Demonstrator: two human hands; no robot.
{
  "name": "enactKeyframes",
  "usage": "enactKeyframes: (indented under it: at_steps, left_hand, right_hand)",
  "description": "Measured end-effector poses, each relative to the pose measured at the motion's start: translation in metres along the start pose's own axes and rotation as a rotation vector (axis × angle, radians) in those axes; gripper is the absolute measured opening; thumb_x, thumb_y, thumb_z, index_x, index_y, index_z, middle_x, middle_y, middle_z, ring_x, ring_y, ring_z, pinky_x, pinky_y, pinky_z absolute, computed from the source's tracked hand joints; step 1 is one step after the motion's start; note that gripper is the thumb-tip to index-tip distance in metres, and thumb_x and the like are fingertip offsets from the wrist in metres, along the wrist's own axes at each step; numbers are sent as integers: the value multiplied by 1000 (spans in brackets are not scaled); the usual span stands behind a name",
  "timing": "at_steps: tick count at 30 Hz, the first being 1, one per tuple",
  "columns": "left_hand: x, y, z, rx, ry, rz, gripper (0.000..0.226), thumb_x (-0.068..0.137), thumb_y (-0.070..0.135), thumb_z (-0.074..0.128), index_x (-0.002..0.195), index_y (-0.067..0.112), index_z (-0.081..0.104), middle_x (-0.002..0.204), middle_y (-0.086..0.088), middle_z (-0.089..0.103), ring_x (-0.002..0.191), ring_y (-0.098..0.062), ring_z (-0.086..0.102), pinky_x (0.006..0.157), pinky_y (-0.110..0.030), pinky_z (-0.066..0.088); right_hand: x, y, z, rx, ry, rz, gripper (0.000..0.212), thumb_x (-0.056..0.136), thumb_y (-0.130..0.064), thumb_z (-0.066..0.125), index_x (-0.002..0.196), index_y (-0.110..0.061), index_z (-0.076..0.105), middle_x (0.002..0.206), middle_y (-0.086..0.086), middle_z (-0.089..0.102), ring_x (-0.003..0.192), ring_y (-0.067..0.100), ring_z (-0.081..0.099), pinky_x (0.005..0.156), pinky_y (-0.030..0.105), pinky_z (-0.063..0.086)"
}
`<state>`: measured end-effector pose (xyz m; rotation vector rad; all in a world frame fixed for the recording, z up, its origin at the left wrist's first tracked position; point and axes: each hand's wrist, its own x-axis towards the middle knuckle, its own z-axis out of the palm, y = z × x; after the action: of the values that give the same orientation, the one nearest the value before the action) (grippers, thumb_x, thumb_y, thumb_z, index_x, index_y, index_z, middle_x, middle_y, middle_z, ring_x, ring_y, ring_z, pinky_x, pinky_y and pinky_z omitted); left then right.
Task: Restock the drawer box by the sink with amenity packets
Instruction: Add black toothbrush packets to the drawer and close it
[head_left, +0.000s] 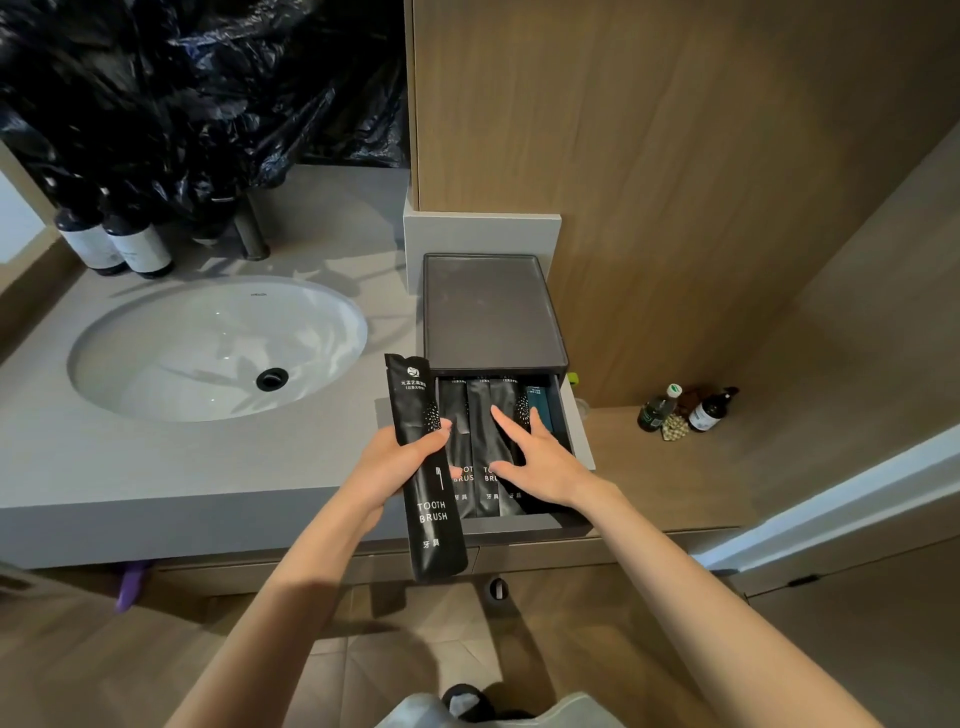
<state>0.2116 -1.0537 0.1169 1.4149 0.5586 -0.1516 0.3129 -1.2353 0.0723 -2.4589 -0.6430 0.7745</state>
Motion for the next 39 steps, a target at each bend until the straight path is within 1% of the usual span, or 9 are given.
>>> enactKeyframes:
  at_steps: [4, 8, 16, 21, 25, 29, 31, 34, 39]
  left_hand:
    - [-2, -2, -5, 14, 14, 12, 22, 89, 23, 65, 110, 21, 64, 92, -10, 75, 80, -26, 74, 92, -45, 52]
    - [-2, -5, -6, 9, 20, 11, 24, 88, 21, 66, 112, 18, 64, 93, -11, 75, 80, -29, 74, 90, -47, 54]
    - [-2, -1, -2, 20, 13, 20, 27, 88, 22, 66, 114, 17, 63, 97, -8, 75, 82, -28, 74, 90, -46, 54]
    - [-1, 6, 7, 8, -11, 34, 28, 88, 34, 65, 112, 20, 66, 100, 5, 74, 87, -22, 73, 88, -40, 55]
    - [3, 12, 13, 13, -10, 41, 30, 94, 49, 47, 99, 33, 72, 98, 9, 75, 96, -12, 69, 95, -36, 49]
    - [8, 21, 25, -102, -24, 57, 38, 98, 47, 41, 99, 28, 74, 98, 5, 76, 96, -12, 69, 93, -32, 49]
    - [10, 27, 35, -118, -22, 77, 41, 100, 44, 35, 103, 25, 71, 97, 5, 76, 95, -11, 69, 88, -30, 50]
    - [14, 29, 46, -100, -34, 55, 43, 100, 44, 35, 110, 19, 68, 104, -2, 74, 101, -18, 68, 93, -34, 49]
    - [19, 33, 62, 35, -4, -21, 40, 98, 47, 37, 90, 19, 64, 98, -4, 67, 111, -26, 60, 105, -42, 41]
  right_hand:
    - [1, -1, -1, 44, 11, 15, 76, 92, -36, 56, 148, -50, 6, 161, 16, -2, 148, 28, 14, 110, 38, 30]
    - [4, -4, -3, 17, 50, 2, 76, 90, -36, 59, 149, -47, 13, 160, 18, 10, 132, 24, 47, 99, 29, 37]
    - [-2, -8, -12, -20, 67, 1, 75, 91, -28, 62, 151, -36, 18, 160, 17, 8, 129, 32, 48, 106, 30, 34]
    - [-14, -19, -19, -62, 177, -47, 58, 92, -18, 60, 146, -24, 38, 160, 8, 15, 129, 29, 49, 106, 26, 34]
    - [-37, -38, -29, 264, 334, -102, 24, 93, -21, 57, 115, -17, 66, 111, 1, 69, 99, 12, 65, 98, 32, 48]
    - [-64, -51, -31, 517, 288, -116, 16, 91, -24, 60, 106, -18, 59, 86, 0, 72, 84, 21, 68, 86, 37, 55]
    - [-74, -54, -30, 576, 317, -124, 24, 89, -25, 63, 109, -20, 50, 83, -5, 68, 81, 21, 65, 80, 27, 51]
    - [-89, -56, -31, 489, 363, -173, 44, 86, -29, 68, 120, -30, 39, 100, -14, 58, 72, 3, 57, 72, 18, 49]
    - [-106, -54, -27, 140, 306, -263, 73, 81, -45, 69, 138, -42, 24, 140, -15, 35, 116, 0, 47, 96, 23, 44]
